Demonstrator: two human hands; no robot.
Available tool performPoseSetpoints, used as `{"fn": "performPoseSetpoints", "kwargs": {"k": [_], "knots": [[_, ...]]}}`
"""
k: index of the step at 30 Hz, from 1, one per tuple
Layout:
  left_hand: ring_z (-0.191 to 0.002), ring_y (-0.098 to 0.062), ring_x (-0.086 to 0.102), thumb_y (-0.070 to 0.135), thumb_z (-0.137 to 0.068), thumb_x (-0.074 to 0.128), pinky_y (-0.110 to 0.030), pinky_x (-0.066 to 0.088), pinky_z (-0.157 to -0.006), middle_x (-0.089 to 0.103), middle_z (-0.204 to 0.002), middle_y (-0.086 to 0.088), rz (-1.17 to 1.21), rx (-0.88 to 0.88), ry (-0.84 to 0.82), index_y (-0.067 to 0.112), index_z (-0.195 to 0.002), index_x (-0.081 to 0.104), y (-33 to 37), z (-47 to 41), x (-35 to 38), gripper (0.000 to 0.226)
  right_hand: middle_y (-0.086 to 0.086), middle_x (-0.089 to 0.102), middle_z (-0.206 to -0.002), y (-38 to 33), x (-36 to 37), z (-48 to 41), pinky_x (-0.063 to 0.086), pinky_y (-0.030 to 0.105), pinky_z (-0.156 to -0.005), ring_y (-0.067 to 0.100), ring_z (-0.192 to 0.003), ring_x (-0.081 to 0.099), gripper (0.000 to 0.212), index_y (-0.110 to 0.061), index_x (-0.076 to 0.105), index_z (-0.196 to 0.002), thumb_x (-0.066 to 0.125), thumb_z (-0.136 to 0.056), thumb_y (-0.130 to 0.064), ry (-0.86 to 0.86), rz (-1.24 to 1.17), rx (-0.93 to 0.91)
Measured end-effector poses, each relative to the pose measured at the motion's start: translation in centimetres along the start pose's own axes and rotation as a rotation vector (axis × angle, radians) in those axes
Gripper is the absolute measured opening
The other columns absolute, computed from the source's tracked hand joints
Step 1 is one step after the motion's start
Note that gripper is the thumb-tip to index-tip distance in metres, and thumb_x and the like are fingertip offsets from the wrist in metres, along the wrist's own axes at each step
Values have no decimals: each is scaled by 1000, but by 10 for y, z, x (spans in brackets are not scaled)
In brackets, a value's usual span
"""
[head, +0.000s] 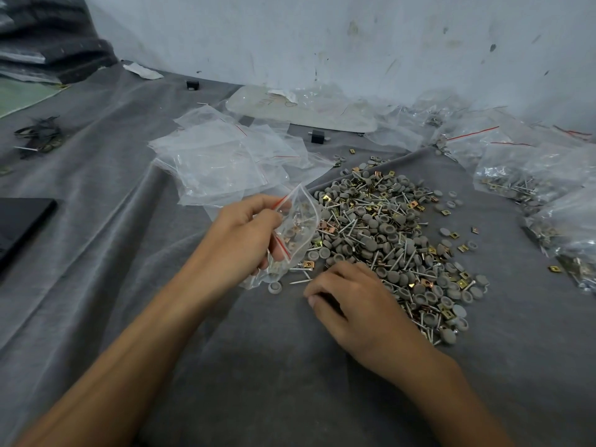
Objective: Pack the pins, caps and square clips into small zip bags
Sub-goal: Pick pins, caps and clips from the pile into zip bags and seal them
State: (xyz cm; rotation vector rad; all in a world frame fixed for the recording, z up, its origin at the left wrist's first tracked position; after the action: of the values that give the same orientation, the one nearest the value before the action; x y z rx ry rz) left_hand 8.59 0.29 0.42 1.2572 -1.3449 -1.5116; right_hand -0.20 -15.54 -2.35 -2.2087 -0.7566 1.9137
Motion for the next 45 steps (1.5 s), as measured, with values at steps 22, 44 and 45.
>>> {"fn": "performPoseSetpoints", "kwargs": {"k": [22,44,45], "knots": [[-45,-7,53,35,-87,48,-17,41,-42,67,-57,-2,-79,-10,-66,55,-96,69,0,3,10,31,-28,41,-92,6,-5,1,36,23,-87,5,-99,45,23,-30,57,-112,64,-91,-24,-42,-76,71],[-43,-5,53,20,-102,48,-17,41,-42,65,-54,-2,-83,11,-82,39,-101,71,1,8,15,30,-14,68,-93,34,-36,3,50,25,-77,6,-90,66,13,-30,54,-102,50,-104,-17,241,-582,202],[-43,-5,53,20,-102,49,-17,40,-42,65,-54,-2,-81,16,-88,39,-100,72,1,9,17,31,-12,70,-92,34,-37,2,50,25,-78,5,-90,66,14,-28,55,-103,50,-104,-15,260,-623,200]]}}
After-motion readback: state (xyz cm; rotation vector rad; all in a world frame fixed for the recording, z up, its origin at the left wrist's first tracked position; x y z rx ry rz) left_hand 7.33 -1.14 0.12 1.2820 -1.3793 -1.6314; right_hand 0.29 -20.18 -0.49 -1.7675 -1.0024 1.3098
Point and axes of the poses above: each hand's wrist, its own z-axis away from the middle knuckle, its own x-axis out of the palm, y = z × x, the point moved 5 cm from there along -z, towards the middle knuckle
